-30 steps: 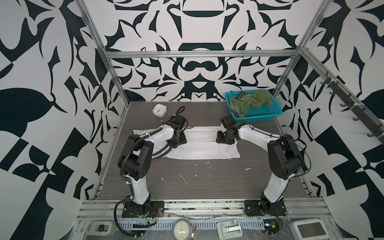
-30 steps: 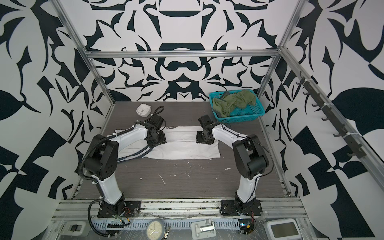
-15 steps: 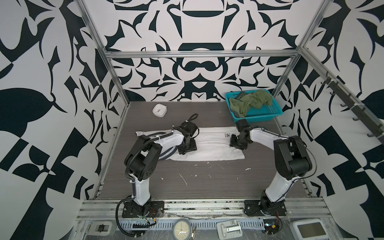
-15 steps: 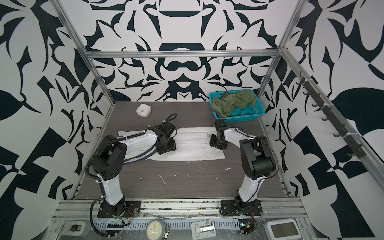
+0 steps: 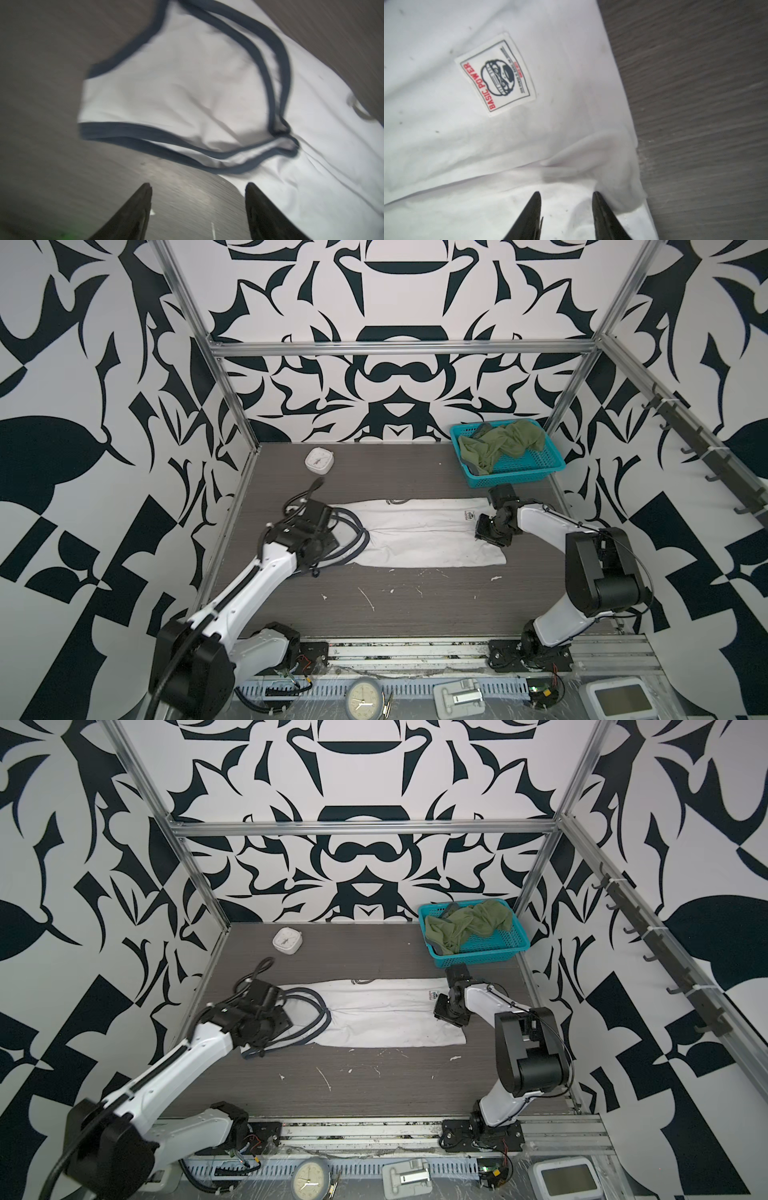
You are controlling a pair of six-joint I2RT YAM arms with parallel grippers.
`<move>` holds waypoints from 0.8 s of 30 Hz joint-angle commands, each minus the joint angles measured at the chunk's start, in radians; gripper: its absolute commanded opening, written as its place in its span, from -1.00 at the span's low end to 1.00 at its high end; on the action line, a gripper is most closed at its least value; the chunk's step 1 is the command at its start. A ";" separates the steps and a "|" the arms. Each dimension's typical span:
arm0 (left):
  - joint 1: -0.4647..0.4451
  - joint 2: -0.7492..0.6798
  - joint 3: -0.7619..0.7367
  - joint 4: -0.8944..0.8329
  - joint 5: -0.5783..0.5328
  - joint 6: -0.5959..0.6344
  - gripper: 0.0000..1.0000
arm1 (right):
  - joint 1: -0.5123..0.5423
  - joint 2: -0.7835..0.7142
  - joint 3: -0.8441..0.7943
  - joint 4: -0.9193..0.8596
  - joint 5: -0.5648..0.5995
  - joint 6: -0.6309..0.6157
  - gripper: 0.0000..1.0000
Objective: Fold and stack the tank tops
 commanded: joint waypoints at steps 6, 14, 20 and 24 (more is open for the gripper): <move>0.296 -0.095 -0.158 0.033 0.021 -0.038 0.51 | 0.002 -0.072 -0.028 0.032 -0.040 -0.021 0.05; 0.392 0.107 -0.197 0.247 0.113 0.028 0.39 | 0.003 -0.101 -0.045 0.047 -0.056 -0.022 0.05; 0.395 0.155 -0.201 0.281 0.146 -0.013 0.06 | 0.001 -0.096 -0.046 0.050 -0.061 -0.022 0.05; 0.395 0.173 -0.174 0.270 0.144 -0.025 -0.20 | 0.001 -0.088 -0.040 0.049 -0.063 -0.022 0.05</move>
